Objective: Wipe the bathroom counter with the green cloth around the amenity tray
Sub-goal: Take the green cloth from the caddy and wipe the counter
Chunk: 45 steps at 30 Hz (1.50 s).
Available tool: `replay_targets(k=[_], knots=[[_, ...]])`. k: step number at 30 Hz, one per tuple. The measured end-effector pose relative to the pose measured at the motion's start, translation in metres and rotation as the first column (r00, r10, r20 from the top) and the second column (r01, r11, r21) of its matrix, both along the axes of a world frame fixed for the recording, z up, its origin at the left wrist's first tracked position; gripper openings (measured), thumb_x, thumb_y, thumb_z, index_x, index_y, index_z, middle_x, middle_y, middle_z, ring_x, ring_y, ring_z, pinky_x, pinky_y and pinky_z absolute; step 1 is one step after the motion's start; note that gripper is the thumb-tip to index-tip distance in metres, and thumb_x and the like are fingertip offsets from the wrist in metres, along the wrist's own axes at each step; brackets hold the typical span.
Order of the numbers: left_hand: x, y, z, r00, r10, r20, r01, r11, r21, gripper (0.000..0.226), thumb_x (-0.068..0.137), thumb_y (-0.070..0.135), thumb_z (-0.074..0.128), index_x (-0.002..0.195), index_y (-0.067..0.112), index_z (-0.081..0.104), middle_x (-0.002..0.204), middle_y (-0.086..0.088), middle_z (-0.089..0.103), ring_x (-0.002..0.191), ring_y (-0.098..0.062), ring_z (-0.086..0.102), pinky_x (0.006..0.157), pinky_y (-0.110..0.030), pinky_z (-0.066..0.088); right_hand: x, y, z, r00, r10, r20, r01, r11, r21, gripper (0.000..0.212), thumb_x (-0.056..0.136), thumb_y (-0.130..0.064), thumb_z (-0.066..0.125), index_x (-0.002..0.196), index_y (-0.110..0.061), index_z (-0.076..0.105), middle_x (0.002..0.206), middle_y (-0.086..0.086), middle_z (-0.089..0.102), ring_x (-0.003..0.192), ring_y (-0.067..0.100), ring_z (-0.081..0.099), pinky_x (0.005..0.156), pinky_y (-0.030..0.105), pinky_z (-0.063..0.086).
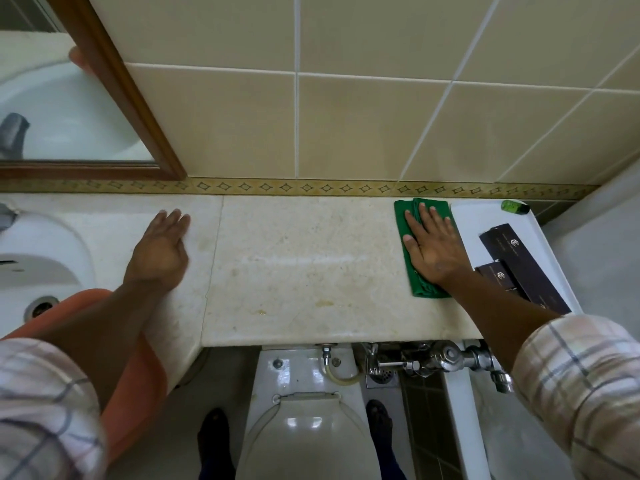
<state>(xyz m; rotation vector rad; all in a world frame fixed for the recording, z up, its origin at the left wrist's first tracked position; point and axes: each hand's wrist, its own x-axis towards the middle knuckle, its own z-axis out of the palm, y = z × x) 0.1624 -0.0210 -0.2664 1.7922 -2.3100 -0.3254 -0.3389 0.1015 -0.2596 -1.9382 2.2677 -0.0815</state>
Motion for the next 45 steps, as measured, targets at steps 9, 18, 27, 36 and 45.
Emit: replay_targets(k=[9,18,27,36,45], knots=[[0.002,-0.002,-0.003,1.000,-0.016,0.009,0.016,1.000,-0.024,0.046,0.103,0.018,0.039,0.148,0.008,0.042,0.156,-0.012,0.038,0.148,-0.029,0.025,0.120,-0.043,0.019,0.013,0.048,0.000,1.000,-0.023,-0.002,0.023,0.999,0.025,0.067,0.098,-0.055,0.010,0.158,-0.023,0.010,0.166,0.007,0.001,0.153,0.024,-0.004,0.123,0.045,-0.003],[-0.004,0.001,-0.003,1.000,0.013,0.006,-0.013,0.999,-0.037,0.051,0.105,0.034,0.032,0.146,0.007,0.044,0.155,-0.013,0.039,0.148,-0.030,0.026,0.120,-0.042,0.019,0.057,0.065,0.000,0.994,-0.110,0.011,0.110,0.993,0.043,0.068,0.098,-0.055,0.006,0.158,-0.022,0.002,0.166,0.010,-0.006,0.152,0.025,-0.012,0.123,0.047,-0.007],[-0.004,0.001,-0.003,0.999,0.040,0.021,-0.039,0.999,-0.021,0.052,0.105,0.035,0.030,0.147,0.008,0.042,0.156,-0.010,0.039,0.148,-0.028,0.025,0.121,-0.038,0.015,0.194,0.041,0.000,0.996,0.056,0.069,-0.059,0.998,0.028,0.067,0.100,-0.054,0.001,0.158,-0.021,-0.001,0.165,0.012,-0.011,0.151,0.028,-0.016,0.122,0.049,-0.007],[-0.006,0.001,-0.001,0.996,0.074,0.043,-0.075,0.997,0.031,0.054,0.105,0.039,0.023,0.153,0.015,0.033,0.161,-0.004,0.029,0.151,-0.022,0.017,0.122,-0.035,0.009,0.321,0.013,-0.003,0.980,0.166,0.106,-0.170,0.985,0.028,0.069,0.099,-0.054,0.005,0.158,-0.018,0.001,0.165,0.015,-0.008,0.151,0.033,-0.015,0.121,0.053,-0.009],[-0.007,0.003,-0.002,0.995,0.090,0.036,-0.091,0.996,0.003,0.053,0.105,0.038,0.025,0.151,0.015,0.037,0.160,-0.004,0.033,0.150,-0.022,0.020,0.120,-0.034,0.011,0.333,-0.064,0.001,0.982,0.155,0.107,-0.159,0.987,0.028,0.067,0.100,-0.051,0.010,0.158,-0.019,0.007,0.166,0.016,-0.002,0.152,0.034,-0.010,0.121,0.054,-0.008]])
